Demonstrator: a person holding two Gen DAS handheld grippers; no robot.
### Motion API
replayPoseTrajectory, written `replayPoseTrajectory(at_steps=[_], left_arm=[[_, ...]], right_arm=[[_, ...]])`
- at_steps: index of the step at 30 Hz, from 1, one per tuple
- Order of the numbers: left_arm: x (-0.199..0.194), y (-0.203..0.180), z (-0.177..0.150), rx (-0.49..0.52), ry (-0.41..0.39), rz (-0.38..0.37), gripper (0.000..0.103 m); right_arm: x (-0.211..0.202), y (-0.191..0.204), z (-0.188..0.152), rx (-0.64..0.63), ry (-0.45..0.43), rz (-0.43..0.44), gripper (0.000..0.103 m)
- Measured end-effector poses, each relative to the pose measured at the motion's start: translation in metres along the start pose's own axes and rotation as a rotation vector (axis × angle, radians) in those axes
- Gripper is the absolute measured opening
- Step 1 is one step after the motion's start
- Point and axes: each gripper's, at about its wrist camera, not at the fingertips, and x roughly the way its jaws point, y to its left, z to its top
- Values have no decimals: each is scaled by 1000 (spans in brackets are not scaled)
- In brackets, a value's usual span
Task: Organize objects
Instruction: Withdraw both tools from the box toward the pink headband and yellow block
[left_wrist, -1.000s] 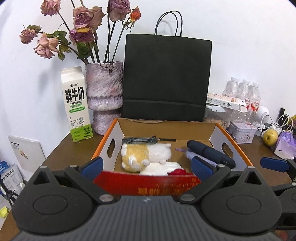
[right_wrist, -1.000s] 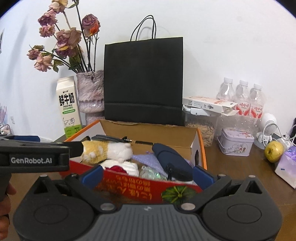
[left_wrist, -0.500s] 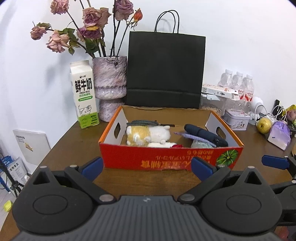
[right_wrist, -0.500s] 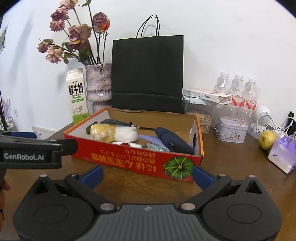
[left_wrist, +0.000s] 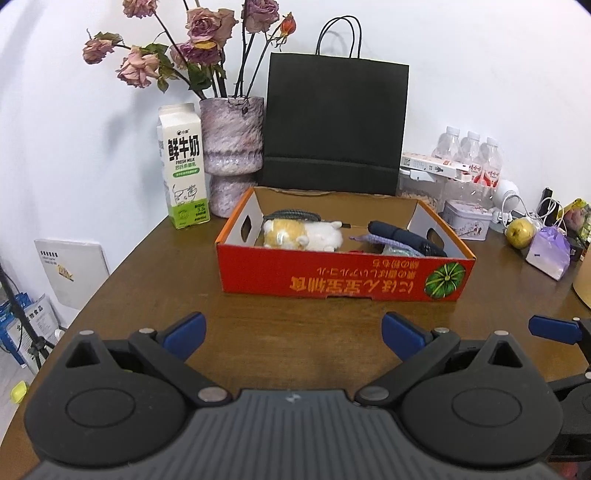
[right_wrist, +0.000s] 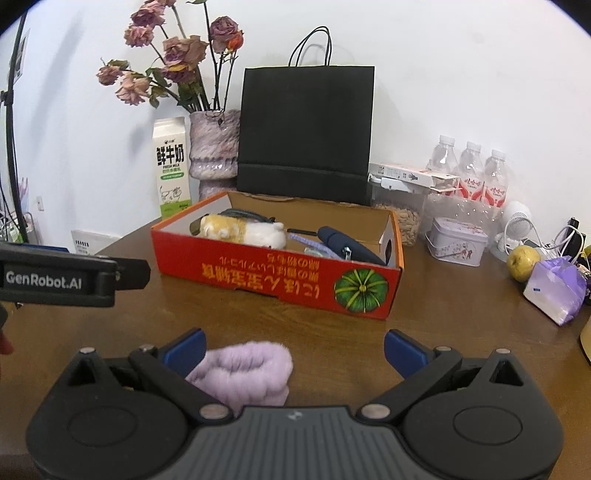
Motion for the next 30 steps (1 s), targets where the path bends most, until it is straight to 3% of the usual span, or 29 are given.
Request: replayPoseTrajectory(at_steps=[17,23,25,26,28,29,30], left_arm=[[-20,-5,-31,19,36,8,103],[-23,-7,-39,21,49,14,103],[-23,-8,-40,22,55,15,103],[-24,-8,-41,21,56,13,103],[-25,-9,-42,23,56,12,103],[-25,-10,-42,25,55,12,103],[-26,-11,-42,26,55,12,103]], right_arm=[[-11,-1,-46,-26,80,-5,101],[-3,-3,-58,-17,123,24,83],[1,-3,-60,-6,138,43,66],[3,-4,-61,-1,148,53,51],[2,-3,-63,5,140,73,41],[1,-2,-63,3,137,75,30],[1,-2,-63,2,133,79,30]])
